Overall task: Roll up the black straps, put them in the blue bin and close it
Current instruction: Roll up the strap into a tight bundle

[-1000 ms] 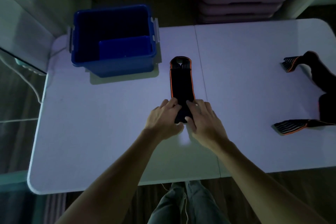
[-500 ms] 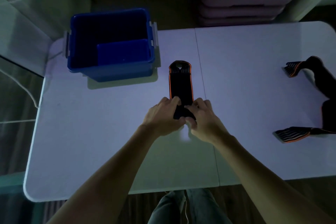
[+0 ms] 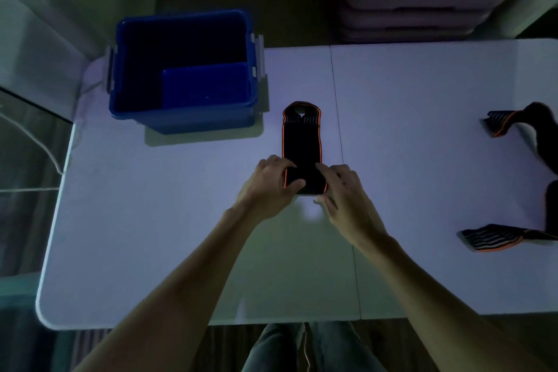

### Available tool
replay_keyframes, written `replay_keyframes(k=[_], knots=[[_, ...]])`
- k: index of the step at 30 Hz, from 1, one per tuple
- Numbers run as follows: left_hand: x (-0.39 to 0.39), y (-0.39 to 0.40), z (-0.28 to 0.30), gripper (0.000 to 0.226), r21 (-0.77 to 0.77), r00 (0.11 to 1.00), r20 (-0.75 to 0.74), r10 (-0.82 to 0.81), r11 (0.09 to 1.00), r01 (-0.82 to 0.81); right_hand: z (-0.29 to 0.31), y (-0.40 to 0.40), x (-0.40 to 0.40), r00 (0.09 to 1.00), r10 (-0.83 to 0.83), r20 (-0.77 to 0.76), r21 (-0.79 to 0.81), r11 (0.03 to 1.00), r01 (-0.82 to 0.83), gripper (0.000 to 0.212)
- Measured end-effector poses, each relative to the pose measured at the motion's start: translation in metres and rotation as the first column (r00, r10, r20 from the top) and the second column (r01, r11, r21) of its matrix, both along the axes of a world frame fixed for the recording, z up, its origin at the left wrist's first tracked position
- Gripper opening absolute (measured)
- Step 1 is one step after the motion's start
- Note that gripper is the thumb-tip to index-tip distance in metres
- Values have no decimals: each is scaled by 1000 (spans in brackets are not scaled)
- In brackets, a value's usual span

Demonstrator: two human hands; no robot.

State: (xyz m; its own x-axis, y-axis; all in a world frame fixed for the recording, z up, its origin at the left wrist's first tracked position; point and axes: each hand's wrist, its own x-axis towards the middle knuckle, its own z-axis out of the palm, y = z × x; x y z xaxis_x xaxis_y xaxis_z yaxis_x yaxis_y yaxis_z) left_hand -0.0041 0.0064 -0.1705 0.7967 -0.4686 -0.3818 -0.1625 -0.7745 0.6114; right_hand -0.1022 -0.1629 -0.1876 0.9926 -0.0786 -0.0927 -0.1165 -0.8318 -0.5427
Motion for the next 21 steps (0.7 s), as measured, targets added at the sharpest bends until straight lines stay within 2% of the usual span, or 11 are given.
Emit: replay_keyframes(k=[3, 6, 10, 15, 18, 21], knots=[[-2, 0, -1, 49, 28, 997, 79, 12, 1000, -14, -1, -4, 6, 998, 53, 27, -30, 998, -52, 66], [-5, -2, -4, 55, 41, 990, 125, 57, 997, -63, -3, -8, 15, 990, 139, -2, -122, 983, -139, 78], [-12, -5, -5, 48, -2, 962, 252, 101, 995, -104, -2, -17, 27, 983, 181, -18, -211, 960, -181, 84], [-8, -10, -5, 34, 60, 902, 431, -17, 998, -10, 2, -31, 40, 950, 311, 2, -233, 924, -302, 91], [-3, -15, -2, 36, 103, 921, 389, -19, 994, -23, 5, -37, 43, 944, 325, 62, -200, 930, -307, 75], [3, -20, 0, 45, 99, 973, 229, 36, 993, -60, 6, -42, 49, 945, 315, 84, -116, 945, -305, 54]])
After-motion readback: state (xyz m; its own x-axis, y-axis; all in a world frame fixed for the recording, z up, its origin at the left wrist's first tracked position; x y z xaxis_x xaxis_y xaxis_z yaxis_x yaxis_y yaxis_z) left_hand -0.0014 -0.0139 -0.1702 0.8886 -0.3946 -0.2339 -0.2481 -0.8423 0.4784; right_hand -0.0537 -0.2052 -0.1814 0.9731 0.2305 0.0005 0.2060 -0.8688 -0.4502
